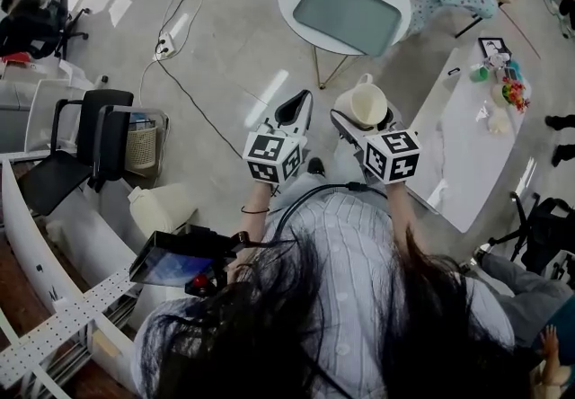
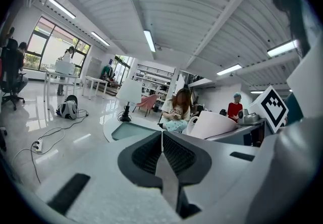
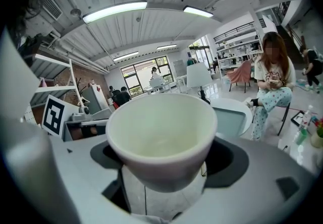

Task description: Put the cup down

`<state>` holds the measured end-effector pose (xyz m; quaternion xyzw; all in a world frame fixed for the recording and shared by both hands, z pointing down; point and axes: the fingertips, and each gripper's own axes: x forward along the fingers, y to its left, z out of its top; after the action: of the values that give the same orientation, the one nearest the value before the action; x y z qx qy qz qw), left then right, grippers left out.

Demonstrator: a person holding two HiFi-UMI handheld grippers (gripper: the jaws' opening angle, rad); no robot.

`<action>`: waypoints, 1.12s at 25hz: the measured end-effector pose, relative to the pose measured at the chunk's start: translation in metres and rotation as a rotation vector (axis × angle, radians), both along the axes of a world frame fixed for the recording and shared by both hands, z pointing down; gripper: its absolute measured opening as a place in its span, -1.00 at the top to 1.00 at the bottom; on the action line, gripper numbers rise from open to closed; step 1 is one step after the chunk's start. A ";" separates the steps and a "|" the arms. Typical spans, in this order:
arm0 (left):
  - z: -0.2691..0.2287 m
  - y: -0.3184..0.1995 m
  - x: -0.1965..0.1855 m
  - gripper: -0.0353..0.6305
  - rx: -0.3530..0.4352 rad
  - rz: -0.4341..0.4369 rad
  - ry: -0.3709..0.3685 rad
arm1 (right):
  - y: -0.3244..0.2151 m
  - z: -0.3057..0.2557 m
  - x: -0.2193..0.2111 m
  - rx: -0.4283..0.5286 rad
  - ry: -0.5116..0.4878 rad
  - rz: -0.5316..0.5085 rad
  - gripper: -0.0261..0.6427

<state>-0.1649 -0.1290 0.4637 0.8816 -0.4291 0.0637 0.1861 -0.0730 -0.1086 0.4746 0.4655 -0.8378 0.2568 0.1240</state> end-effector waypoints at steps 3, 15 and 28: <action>0.003 -0.009 0.004 0.84 -0.009 -0.002 -0.005 | -0.010 0.002 0.004 -0.005 -0.003 0.002 -0.37; 0.018 -0.076 0.034 0.84 -0.045 -0.004 -0.039 | -0.082 0.018 0.032 -0.034 -0.033 -0.009 -0.37; 0.034 -0.164 0.073 0.84 -0.093 -0.024 -0.066 | -0.172 0.043 0.077 -0.088 -0.038 -0.017 -0.37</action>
<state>-0.0914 -0.2935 0.4973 0.8643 -0.4420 0.1105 0.2132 0.0039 -0.2808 0.5180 0.4476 -0.8318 0.3010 0.1308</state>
